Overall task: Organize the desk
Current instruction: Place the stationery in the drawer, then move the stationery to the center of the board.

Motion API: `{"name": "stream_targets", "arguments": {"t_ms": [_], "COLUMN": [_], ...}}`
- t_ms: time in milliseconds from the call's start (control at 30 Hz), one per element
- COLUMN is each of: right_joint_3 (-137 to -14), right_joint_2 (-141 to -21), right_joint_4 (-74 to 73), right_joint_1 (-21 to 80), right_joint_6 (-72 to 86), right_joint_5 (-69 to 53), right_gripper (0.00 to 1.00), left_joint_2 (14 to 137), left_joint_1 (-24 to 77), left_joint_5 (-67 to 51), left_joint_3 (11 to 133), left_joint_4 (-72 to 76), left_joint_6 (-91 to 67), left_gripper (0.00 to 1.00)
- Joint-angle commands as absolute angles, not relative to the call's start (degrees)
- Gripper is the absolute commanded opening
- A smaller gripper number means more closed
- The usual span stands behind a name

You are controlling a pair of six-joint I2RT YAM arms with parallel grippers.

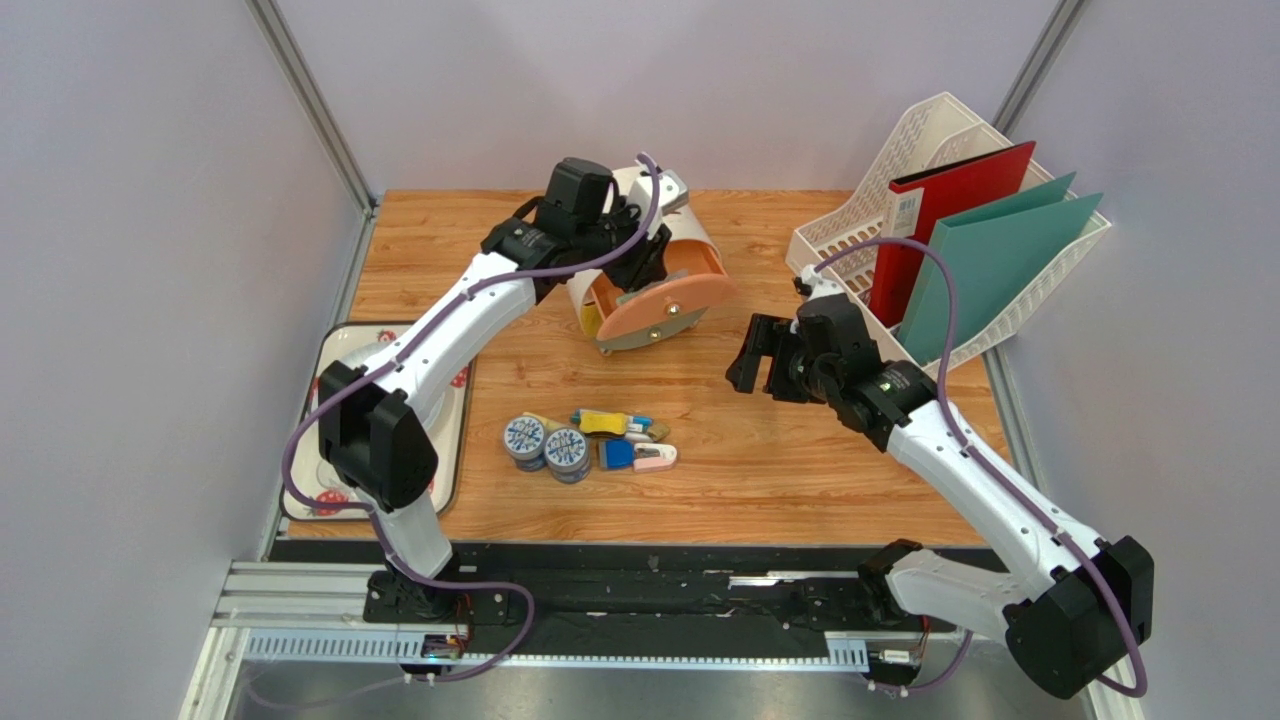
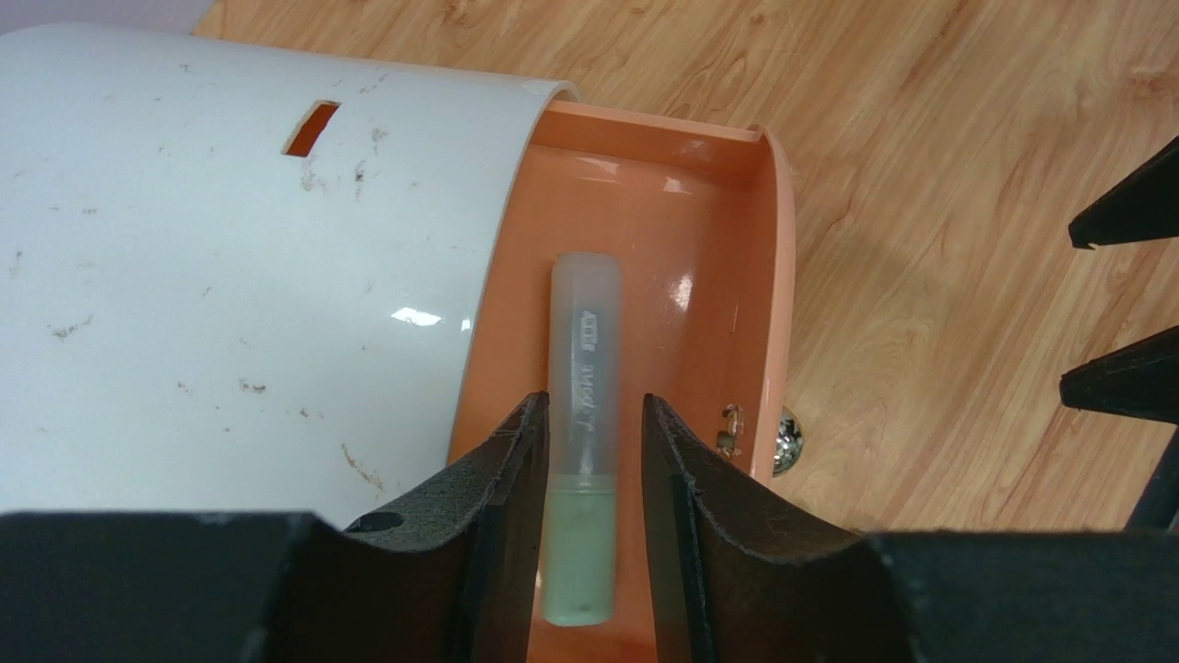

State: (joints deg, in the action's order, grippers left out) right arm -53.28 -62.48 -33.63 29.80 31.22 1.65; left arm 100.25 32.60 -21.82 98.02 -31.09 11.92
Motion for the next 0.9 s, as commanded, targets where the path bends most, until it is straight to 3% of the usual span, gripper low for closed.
{"name": "stream_targets", "arguments": {"t_ms": [0, 467, 667, 867], "right_joint_3": [-53.26, -51.07, -48.43, -45.53], "right_joint_2": [-62.14, -61.43, -63.81, -66.26], "right_joint_4": [-32.34, -30.06, -28.57, -26.10], "right_joint_1": [29.53, 29.53, 29.53, 31.89], "right_joint_6": [30.76, 29.01, 26.02, 24.70], "right_joint_5": [2.46, -1.99, -8.95, -11.25], "right_gripper": [0.83, 0.83, 0.82, 0.82], "left_joint_2": [97.82, 87.20, 77.45, 65.93], "left_joint_1": [33.05, 33.13, 33.13, 33.13], "left_joint_5": [-20.57, -13.28, -6.86, -3.17], "left_joint_3": [100.90, 98.62, 88.35, 70.51], "left_joint_4": [-31.11, -25.40, -23.03, -21.44], "left_joint_6": [13.09, 9.50, 2.74, -8.25], "left_gripper": [0.40, 0.41, 0.43, 0.48]}}
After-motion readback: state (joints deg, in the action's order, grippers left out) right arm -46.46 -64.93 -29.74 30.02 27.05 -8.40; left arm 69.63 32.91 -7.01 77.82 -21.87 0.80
